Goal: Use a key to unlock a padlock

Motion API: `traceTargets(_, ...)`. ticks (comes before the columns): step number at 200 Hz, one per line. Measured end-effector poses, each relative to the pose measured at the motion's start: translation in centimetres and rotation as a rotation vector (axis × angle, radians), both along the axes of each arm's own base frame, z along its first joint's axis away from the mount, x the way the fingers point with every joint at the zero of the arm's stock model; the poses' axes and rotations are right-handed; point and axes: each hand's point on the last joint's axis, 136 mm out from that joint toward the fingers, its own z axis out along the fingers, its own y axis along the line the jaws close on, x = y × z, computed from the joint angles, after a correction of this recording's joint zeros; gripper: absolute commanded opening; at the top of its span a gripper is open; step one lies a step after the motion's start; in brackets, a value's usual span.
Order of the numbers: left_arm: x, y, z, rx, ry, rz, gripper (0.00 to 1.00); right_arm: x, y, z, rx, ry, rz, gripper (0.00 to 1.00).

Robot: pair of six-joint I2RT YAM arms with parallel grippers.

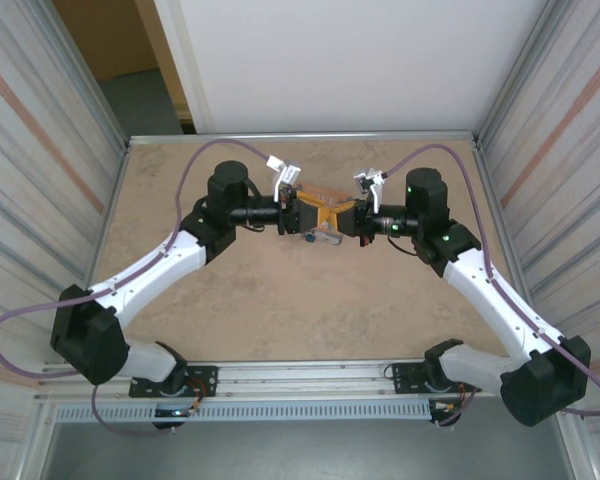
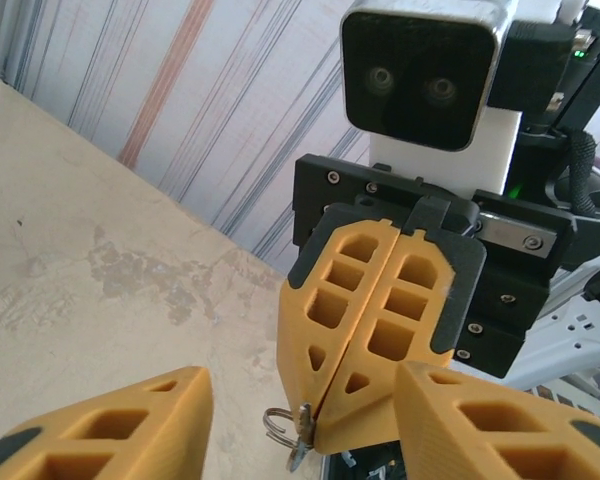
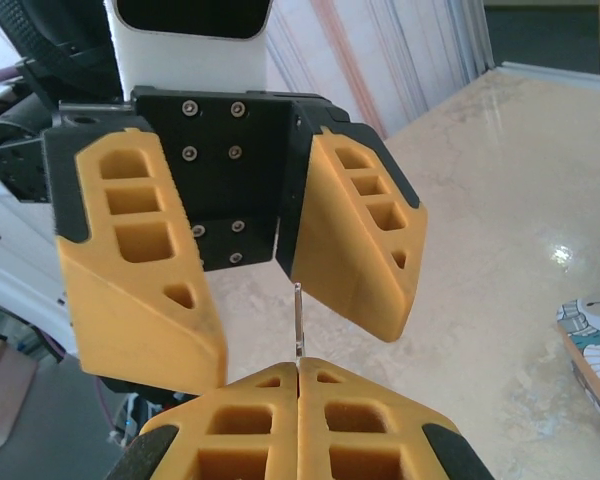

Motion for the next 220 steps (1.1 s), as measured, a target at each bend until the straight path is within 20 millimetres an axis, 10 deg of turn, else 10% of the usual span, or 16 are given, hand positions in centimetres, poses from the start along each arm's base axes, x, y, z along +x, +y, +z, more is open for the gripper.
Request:
traceTargets(97,0.0,0.0,-0.2,0.013,-0.017,-0.002,0.00,0.2,0.0,-0.3,-0.010,0.011,-0.013,0.04)
traceTargets(147,0.4,0.1,-0.3,0.018,-0.022,0.022,0.00,0.6,-0.2,-0.2,-0.005,0.021,-0.035,0.33)
traceTargets(220,0.2,0.6,0.8,0.003,-0.048,0.046,0.00,0.7,-0.5,1.3,0.059,0.031,-0.021,0.38)
